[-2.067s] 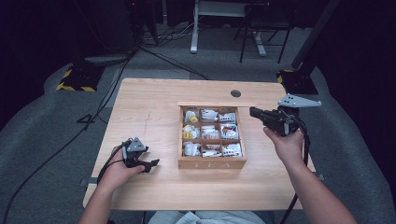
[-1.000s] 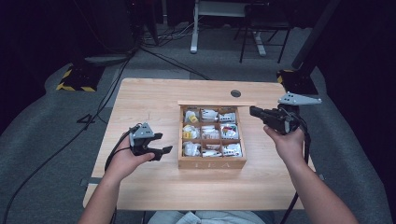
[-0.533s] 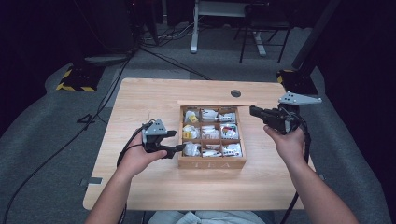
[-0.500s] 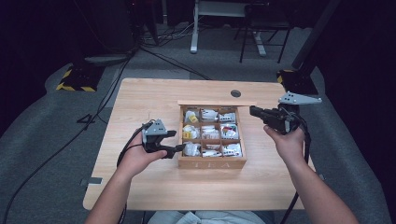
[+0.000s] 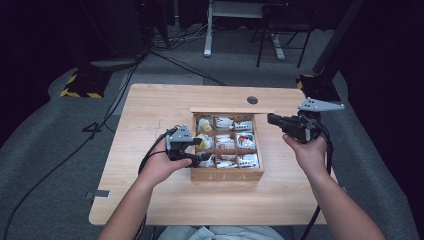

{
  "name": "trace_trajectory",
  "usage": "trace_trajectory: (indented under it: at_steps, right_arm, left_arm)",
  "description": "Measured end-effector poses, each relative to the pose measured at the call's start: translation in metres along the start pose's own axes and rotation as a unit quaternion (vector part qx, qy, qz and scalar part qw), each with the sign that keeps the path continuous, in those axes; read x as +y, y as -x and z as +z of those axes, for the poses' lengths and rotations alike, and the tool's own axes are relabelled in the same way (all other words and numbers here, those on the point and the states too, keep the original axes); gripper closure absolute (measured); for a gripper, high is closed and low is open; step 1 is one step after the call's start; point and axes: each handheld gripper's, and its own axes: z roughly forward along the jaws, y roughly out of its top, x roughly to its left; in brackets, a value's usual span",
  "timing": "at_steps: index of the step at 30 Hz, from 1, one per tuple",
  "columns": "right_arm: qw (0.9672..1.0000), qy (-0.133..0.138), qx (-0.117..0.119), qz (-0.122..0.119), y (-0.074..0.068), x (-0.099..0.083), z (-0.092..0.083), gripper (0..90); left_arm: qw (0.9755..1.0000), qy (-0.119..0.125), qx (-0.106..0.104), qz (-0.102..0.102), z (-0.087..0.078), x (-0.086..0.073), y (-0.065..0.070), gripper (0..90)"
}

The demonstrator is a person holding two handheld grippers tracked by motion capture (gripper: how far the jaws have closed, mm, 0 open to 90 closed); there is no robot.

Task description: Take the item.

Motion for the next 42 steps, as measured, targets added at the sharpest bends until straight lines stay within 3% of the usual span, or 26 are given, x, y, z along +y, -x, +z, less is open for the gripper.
trace_trajectory:
  at_steps: [16, 21, 31, 36, 42]
  right_arm:
    - [1.0, -0.001, 0.001, -0.001, 0.001, 0.001, 0.0, 90.0]
    - [1.0, -0.002, 0.001, 0.0, 0.0, 0.001, 0.0, 90.0]
    - [1.0, -0.001, 0.003, -0.003, 0.001, 0.0, 0.0, 90.0]
    - [1.0, 0.0, 0.004, -0.002, 0.001, -0.001, 0.0, 90.0]
    - [1.0, 0.0, 0.005, -0.002, 0.001, -0.001, 0.0, 90.0]
  left_arm:
    - [0.9998, 0.007, -0.017, 0.007, 0.023, 0.01, 0.006, 39.0]
    - [0.9994, 0.006, -0.031, 0.011, 0.034, 0.014, 0.009, 42.3]
    - [0.9992, 0.007, -0.038, 0.01, 0.056, 0.014, 0.009, 44.2]
    - [0.9991, 0.001, -0.04, 0.01, 0.066, 0.015, 0.009, 46.2]
    - [0.9993, -0.024, -0.029, 0.005, 0.071, 0.016, 0.009, 48.0]
